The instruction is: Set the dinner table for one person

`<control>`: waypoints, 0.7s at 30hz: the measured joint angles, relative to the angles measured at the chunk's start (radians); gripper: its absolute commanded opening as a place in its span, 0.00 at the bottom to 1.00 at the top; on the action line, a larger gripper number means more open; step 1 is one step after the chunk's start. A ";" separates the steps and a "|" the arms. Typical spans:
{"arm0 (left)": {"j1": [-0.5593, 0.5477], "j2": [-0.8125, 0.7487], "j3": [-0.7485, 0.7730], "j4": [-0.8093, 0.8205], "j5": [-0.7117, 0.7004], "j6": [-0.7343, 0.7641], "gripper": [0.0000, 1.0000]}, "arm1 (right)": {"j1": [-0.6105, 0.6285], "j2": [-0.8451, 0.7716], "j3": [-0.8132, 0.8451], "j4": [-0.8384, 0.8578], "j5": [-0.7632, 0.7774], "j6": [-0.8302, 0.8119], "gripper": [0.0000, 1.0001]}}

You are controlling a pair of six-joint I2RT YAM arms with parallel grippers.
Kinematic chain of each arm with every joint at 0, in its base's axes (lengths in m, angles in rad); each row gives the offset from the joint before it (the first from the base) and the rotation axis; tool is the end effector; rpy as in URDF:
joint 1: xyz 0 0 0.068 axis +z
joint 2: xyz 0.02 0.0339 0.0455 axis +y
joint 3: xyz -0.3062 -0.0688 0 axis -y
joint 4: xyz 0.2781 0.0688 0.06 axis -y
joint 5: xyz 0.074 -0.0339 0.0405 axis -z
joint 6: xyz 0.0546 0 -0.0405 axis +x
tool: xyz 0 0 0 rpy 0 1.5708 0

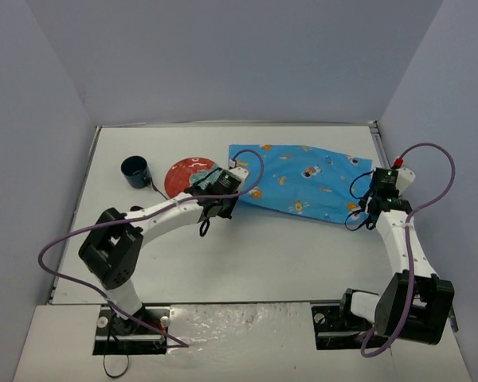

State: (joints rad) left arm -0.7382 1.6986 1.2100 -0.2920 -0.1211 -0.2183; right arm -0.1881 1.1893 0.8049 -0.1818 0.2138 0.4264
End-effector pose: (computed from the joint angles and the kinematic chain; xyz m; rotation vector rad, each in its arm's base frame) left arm 0.3179 -0.2803 0.2494 0.5506 2.3031 -0.3269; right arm 0.2864 -0.0663 0.2807 0.7603 1.9831 -0.0875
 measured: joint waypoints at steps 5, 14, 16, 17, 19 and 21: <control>-0.060 0.009 -0.096 -0.016 -0.004 -0.153 0.38 | -0.022 0.022 -0.011 -0.045 0.036 0.073 0.57; -0.051 -0.036 -0.014 -0.096 -0.005 -0.238 0.95 | 0.004 0.142 0.162 -0.119 0.004 0.070 0.72; -0.045 -0.036 0.051 -0.100 0.001 -0.234 0.95 | 0.027 0.193 0.222 -0.107 -0.004 0.059 0.72; -0.039 -0.036 0.080 -0.097 0.004 -0.233 0.95 | 0.036 0.218 0.243 -0.100 -0.006 0.055 0.72; -0.025 -0.034 0.126 -0.089 0.015 -0.231 0.94 | 0.050 0.273 0.266 -0.085 -0.012 0.050 0.72; -0.011 -0.019 0.165 -0.084 0.028 -0.231 0.93 | 0.059 0.333 0.272 -0.075 -0.018 0.048 0.71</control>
State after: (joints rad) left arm -0.7489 1.6800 1.3752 -0.3763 -0.0929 -0.4489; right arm -0.1294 1.5219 1.0773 -0.2568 0.1960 0.4744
